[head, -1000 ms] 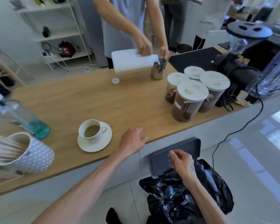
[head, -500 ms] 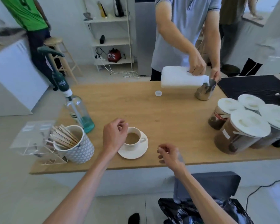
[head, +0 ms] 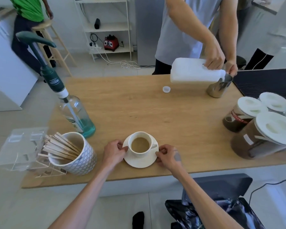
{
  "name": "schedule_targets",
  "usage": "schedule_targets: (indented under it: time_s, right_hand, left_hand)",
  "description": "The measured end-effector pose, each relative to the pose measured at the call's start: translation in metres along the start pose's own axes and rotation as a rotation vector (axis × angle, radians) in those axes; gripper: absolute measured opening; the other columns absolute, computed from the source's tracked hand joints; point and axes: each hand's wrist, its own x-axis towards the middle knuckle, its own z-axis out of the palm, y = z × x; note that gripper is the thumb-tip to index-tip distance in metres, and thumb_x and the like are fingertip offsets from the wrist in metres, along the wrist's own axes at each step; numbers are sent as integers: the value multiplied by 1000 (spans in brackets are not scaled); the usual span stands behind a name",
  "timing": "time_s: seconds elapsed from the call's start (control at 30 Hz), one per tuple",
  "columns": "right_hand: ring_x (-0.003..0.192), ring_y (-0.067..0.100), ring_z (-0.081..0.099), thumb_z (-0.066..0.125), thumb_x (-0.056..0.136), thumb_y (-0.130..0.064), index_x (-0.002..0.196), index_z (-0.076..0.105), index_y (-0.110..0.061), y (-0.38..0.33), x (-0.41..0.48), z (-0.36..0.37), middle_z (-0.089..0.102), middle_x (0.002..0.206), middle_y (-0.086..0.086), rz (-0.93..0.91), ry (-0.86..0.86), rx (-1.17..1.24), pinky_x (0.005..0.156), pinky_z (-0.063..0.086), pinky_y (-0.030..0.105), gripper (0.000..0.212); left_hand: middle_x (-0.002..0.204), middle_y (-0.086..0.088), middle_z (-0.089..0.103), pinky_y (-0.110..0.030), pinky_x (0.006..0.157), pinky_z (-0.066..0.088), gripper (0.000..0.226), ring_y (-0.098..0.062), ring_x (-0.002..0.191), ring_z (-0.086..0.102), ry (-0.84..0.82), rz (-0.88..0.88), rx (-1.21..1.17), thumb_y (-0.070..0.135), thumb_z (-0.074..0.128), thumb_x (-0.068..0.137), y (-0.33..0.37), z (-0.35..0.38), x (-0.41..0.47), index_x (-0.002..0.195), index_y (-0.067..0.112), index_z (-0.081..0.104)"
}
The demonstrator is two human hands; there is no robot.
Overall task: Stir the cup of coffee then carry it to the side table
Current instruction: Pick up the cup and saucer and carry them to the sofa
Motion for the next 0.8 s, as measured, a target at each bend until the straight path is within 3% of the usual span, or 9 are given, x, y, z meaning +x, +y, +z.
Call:
schedule_targets:
  time_s: [0.13,0.3,0.47,0.6,0.8]
  right_hand:
    - [74,31,75,73,82,-12,93,69,-11,-2,4,7,75,83,11,23,40,-49,68,63,50,12]
    - [80,29,73,77,75,-15,87,67,-17,1,7,12,73,81,8,32,60,-86,69,63,50,16]
    - [80,27,73,77,75,-15,87,67,-18,0,5,12,73,82,7,34,74,-75,69,63,49,16]
    - [75,21,69,74,81,-7,94,65,-10,-3,-2,8,69,85,10,52,70,9,63,65,36,16]
    - [80,16,68,68,88,-7,101,61,-12,1,-18,-7,65,93,4,67,80,104,57,60,22,16]
  left_hand:
    - [88,-4,71,-53,76,66,21,-29,88,74,-39,-33,-15,9,82,81,-2,3,7,90,23,69]
    - [89,-6,68,-51,64,67,24,-26,81,72,-45,-40,-64,-3,79,82,2,2,7,98,12,69]
    - [85,-6,66,-54,66,67,27,-24,79,69,-68,-61,-134,-8,78,83,4,0,4,95,13,67]
    - [86,-5,65,-47,68,67,26,-21,78,68,-87,-44,-192,-8,76,86,7,1,2,101,11,66]
    - [100,-10,70,-35,57,63,27,-20,83,70,-171,-29,-234,-8,74,90,16,6,-1,102,12,62]
